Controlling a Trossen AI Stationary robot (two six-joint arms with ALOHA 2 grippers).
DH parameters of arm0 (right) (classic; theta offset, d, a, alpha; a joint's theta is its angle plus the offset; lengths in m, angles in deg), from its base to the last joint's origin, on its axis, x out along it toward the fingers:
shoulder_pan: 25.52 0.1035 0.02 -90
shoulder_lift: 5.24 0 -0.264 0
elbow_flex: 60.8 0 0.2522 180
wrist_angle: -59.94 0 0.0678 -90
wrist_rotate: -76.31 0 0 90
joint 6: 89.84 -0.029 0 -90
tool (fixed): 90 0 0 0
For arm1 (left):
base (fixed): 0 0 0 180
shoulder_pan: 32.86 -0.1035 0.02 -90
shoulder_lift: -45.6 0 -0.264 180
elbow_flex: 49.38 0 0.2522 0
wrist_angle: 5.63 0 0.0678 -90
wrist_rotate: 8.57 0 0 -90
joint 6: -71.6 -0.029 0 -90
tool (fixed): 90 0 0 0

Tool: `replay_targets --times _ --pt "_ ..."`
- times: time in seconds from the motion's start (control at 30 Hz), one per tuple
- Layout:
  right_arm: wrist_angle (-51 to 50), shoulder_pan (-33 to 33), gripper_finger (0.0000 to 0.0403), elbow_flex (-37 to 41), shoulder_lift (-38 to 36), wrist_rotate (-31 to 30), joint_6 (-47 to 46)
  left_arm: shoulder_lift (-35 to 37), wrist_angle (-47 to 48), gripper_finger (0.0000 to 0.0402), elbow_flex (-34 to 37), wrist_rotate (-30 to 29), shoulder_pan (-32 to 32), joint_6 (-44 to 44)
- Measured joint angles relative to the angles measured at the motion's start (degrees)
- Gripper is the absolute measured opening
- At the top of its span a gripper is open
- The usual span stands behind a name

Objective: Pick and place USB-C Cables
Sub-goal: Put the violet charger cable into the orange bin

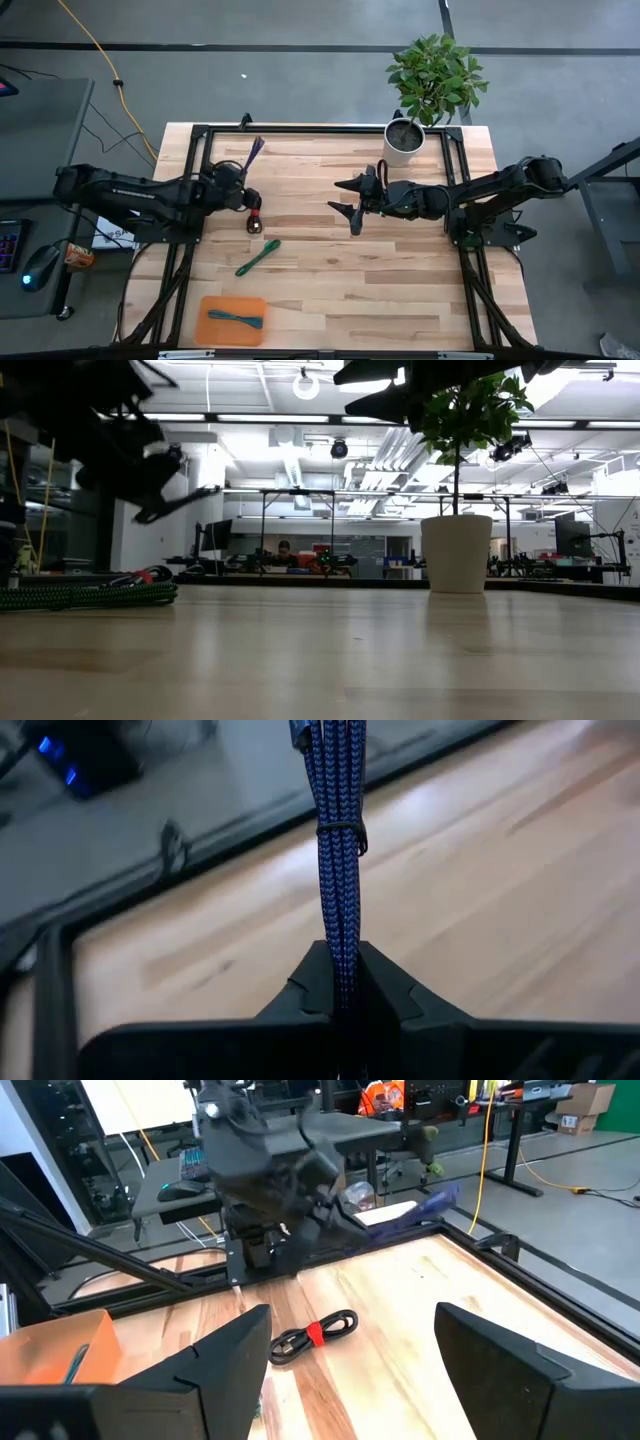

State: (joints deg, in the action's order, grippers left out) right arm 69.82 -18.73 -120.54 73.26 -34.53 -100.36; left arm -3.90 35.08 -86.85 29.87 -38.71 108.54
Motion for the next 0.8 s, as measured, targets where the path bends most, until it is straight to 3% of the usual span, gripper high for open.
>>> replay_targets --times 0.27,0.4,0.57,0.67,0.8 --pt "0.0 0.0 0.0273 0.0 0.0 0.0 0.0 4.0 -15.5 0.0000 0.7 -8.7 10.9 -12.7" --pt "0.0 0.0 0.0273 0.0 0.0 0.0 0.0 4.2 -23.1 0.0000 1.4 -9.2 14.8 -20.5" --pt "-0.1 0.0 0.0273 0.0 0.0 0.0 0.0 4.2 -25.4 0.0000 1.4 -9.1 16.3 -23.2" --pt "-0.3 0.0 0.0273 0.0 0.0 0.0 0.0 4.2 -26.7 0.0000 1.4 -3.6 16.7 -24.7" --pt "-0.3 0.0 0.0273 0.0 0.0 0.0 0.0 4.2 -32.3 0.0000 1.4 15.1 17.2 -31.6"
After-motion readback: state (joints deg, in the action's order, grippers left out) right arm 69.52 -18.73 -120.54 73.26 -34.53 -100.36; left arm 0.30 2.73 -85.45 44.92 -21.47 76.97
